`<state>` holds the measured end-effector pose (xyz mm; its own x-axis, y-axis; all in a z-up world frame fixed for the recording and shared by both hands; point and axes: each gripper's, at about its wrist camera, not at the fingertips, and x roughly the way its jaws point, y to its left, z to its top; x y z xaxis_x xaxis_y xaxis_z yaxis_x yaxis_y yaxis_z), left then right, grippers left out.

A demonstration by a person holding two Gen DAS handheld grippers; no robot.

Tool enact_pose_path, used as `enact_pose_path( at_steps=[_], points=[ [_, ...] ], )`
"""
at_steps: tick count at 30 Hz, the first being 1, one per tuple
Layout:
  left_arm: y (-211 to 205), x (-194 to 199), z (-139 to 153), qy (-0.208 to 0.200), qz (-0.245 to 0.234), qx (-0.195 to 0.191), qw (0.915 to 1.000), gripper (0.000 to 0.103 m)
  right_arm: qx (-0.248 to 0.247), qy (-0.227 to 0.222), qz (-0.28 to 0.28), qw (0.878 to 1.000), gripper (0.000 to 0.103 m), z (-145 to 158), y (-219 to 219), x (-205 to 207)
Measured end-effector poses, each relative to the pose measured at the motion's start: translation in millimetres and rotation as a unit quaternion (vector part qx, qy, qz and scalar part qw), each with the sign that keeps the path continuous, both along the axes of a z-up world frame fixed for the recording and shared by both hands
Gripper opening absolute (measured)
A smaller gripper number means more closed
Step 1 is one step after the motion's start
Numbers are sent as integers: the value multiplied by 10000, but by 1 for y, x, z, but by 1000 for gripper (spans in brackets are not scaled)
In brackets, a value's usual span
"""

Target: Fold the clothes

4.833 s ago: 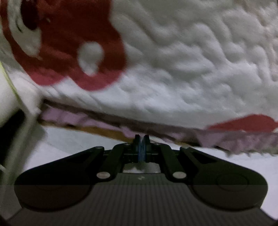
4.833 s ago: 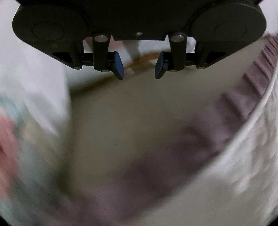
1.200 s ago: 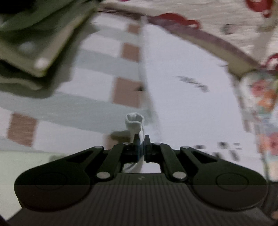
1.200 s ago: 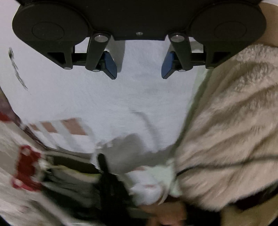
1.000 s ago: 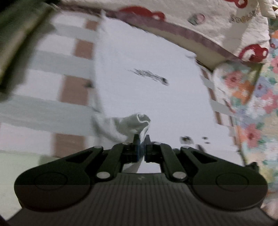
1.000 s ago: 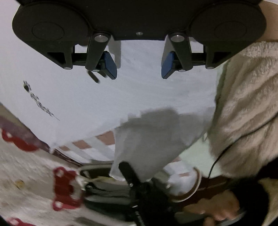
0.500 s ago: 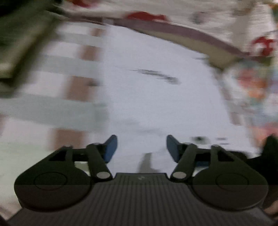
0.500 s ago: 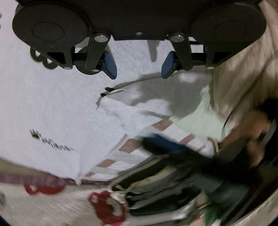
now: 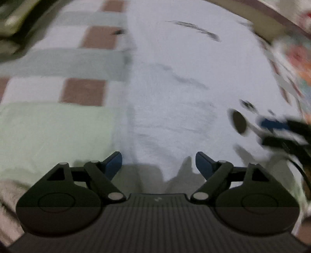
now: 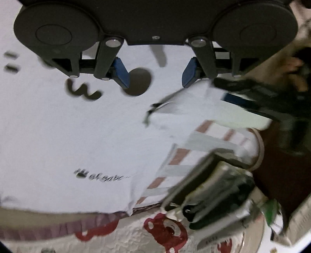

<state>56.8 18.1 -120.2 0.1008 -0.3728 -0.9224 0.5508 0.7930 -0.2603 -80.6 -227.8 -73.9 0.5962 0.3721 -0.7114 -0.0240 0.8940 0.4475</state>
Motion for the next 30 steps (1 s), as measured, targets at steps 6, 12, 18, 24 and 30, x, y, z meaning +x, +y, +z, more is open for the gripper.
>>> enact_pose_path(
  at_steps=[6, 12, 18, 24, 30],
  points=[
    [9, -9, 15, -186, -32, -653, 9977, 79, 19, -69, -74, 9999, 65, -3, -5, -5],
    [-2, -9, 8, -17, -103, -417, 9991, 77, 623, -258, -33, 9977, 66, -4, 4, 6],
    [-9, -24, 20, 124, -809, -917, 9924, 13, 411, -299, 284, 9983, 68, 6, 24, 36],
    [-28, -51, 23, 63, -2015, -594, 9777, 13, 563, 329, 627, 9959, 68, 1, 19, 73],
    [-29, -64, 28, 66, -2380, -169, 9711, 16, 960, 874, 316, 9910, 68, -20, 17, 60]
  ],
)
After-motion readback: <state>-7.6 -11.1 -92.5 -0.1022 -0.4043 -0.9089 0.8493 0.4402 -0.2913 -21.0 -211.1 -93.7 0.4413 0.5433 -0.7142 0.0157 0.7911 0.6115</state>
